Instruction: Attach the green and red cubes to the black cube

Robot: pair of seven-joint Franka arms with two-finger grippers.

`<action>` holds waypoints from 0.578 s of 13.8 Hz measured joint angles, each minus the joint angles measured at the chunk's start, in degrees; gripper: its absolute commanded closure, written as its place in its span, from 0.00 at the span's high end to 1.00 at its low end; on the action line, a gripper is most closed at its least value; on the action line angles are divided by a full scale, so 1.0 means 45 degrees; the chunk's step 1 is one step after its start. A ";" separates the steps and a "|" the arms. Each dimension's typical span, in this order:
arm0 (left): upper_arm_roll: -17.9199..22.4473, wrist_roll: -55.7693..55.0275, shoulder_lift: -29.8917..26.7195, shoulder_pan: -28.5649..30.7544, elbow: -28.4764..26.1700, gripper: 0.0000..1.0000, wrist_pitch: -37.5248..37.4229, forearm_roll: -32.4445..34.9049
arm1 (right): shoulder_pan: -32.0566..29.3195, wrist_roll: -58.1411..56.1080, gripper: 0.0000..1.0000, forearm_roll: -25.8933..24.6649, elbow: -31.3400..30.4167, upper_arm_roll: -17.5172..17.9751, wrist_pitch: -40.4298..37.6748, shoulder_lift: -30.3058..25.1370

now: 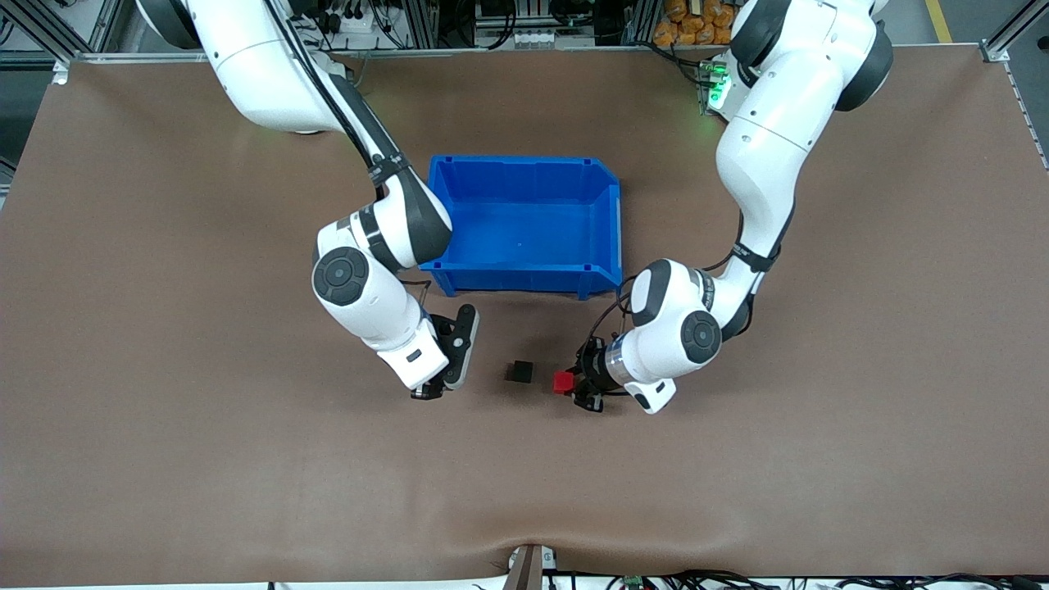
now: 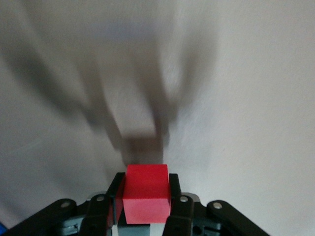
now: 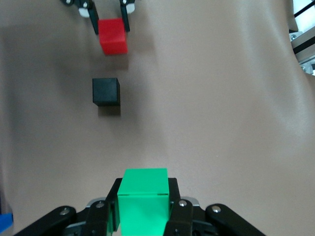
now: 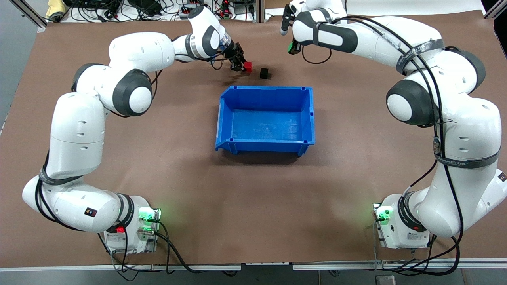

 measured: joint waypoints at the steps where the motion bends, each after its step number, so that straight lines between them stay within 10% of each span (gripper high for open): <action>1: 0.0046 0.0000 0.0011 -0.0146 0.0003 0.00 0.0001 0.0000 | 0.0028 0.0088 0.00 0.0001 0.0033 0.0000 -0.0015 0.0087; 8: 0.0145 -0.0026 0.0266 -0.0456 0.0034 0.00 0.0211 0.0000 | -0.0377 -0.0109 0.00 0.0009 0.0221 -0.0322 -0.1795 0.0231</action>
